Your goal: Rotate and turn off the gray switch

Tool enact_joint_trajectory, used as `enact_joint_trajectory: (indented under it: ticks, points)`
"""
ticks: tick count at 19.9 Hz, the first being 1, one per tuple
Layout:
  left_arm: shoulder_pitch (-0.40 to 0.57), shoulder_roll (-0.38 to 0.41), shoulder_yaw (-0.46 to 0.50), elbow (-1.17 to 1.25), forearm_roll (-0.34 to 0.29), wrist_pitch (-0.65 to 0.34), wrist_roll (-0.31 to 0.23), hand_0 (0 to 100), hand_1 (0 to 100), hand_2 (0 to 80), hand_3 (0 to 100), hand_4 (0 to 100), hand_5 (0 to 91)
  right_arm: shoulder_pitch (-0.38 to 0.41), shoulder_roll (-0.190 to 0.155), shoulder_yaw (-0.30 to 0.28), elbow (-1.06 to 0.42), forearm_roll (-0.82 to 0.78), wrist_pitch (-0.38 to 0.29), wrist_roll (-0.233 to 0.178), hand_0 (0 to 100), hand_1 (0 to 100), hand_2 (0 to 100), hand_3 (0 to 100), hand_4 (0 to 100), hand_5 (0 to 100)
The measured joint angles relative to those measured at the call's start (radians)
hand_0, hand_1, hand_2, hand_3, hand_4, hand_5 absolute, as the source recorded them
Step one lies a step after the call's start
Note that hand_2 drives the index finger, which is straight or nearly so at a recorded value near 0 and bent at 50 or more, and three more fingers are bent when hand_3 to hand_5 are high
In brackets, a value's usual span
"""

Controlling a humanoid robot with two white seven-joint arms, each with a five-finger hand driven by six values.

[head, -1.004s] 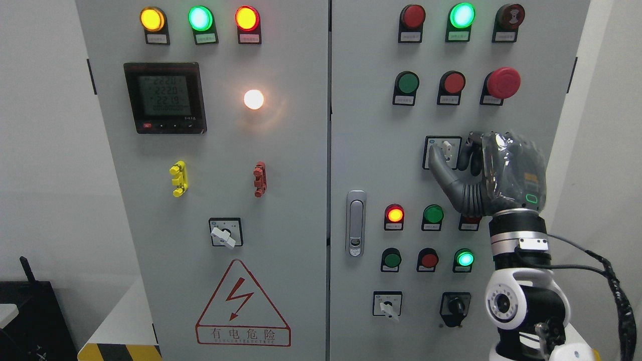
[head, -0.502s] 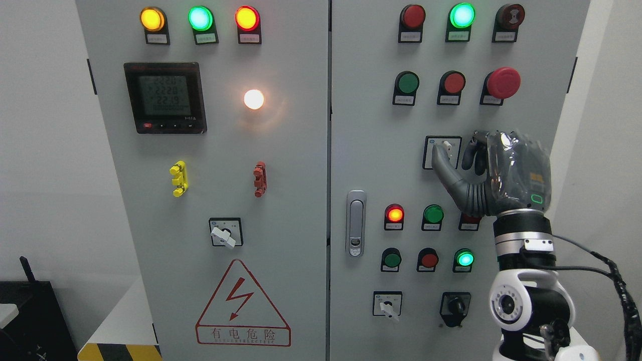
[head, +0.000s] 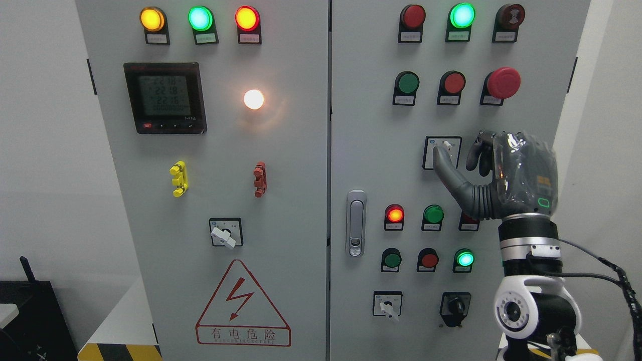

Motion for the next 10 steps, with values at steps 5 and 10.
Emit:
enact_joint_trajectory:
  ticks: [5,10]
  points:
    - [0.0,0.0,0.0,0.0,0.0,0.0,0.0,12,39,0.0,0,0,0.0,0.054,0.001,-0.005,-0.051,-0.042,-0.097,-0.087,16,29,51,73,60,58]
    - [0.0,0.0,0.0,0.0,0.0,0.0,-0.004,12,39,0.0,0,0,0.0,0.1,0.006,-0.027,-0.091,-0.084,-0.233,-0.117,18,28,34,37,23,18]
